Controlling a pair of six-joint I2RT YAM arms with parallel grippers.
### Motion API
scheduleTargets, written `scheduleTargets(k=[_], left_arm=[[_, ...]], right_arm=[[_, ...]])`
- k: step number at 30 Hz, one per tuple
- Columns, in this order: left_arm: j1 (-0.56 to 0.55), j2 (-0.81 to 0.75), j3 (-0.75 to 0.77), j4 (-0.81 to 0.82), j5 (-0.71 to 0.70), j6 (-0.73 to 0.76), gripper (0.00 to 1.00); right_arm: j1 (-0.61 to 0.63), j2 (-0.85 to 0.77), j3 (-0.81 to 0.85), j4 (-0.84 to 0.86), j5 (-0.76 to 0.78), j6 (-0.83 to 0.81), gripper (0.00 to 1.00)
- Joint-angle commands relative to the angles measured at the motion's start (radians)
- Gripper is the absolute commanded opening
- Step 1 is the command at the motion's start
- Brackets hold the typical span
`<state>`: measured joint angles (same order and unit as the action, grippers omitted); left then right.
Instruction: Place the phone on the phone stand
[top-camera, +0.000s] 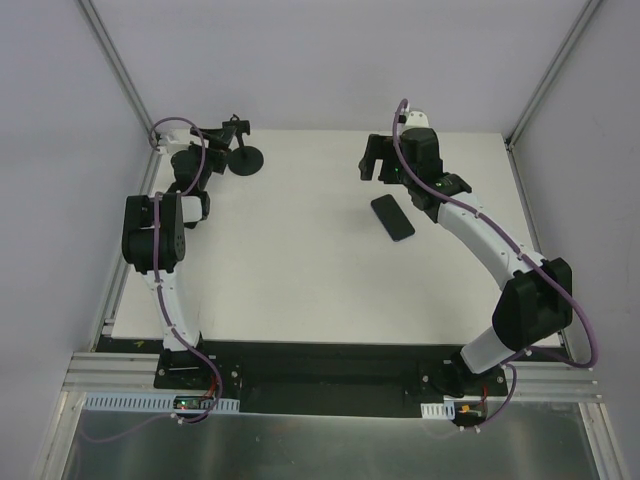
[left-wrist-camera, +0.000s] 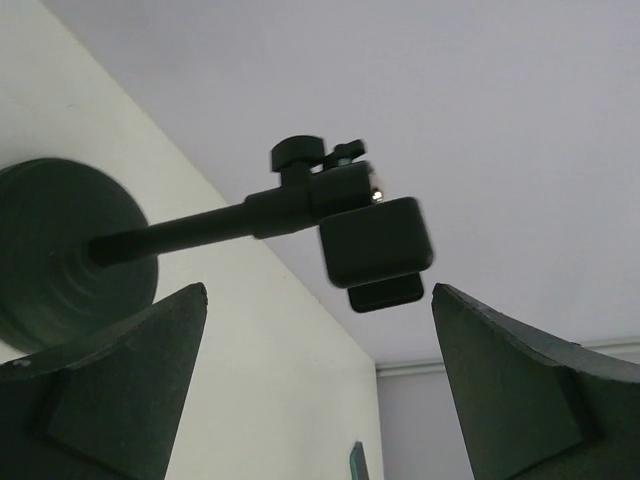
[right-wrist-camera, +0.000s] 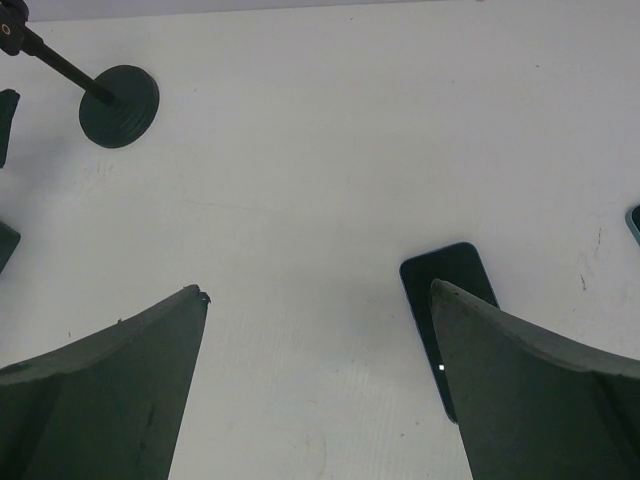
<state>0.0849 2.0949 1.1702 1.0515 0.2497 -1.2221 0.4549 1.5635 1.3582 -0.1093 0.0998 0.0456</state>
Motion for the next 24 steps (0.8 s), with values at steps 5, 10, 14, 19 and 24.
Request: scheduleTargets(k=[5,10,14,19,24], left_arm=[[-0.005,0.073,0.149,0.141,0.017,-0.057,0.99],[-0.013,0.126,0.22,0.14,-0.009,-0.113,0.95],[-0.019,0.114,0.221,0.113,-0.012,-0.091,0.82],[-0.017,0.106,0.204,0.114,-0.012,-0.109,0.47],[-0.019,0.096,0.204,0.113,0.026,-0.123,0.22]], right_arm=[[-0.007,-0.007,0.01,0.04,-0.012,0.02,0.96],[-0.005,0.0,0.012,0.046,-0.015,0.025,0.96],[-0.007,0.006,0.013,0.046,-0.018,0.03,0.96],[-0.007,0.009,0.015,0.046,-0.022,0.033,0.96],[-0.005,0.012,0.015,0.043,-0.014,0.033,0.96]])
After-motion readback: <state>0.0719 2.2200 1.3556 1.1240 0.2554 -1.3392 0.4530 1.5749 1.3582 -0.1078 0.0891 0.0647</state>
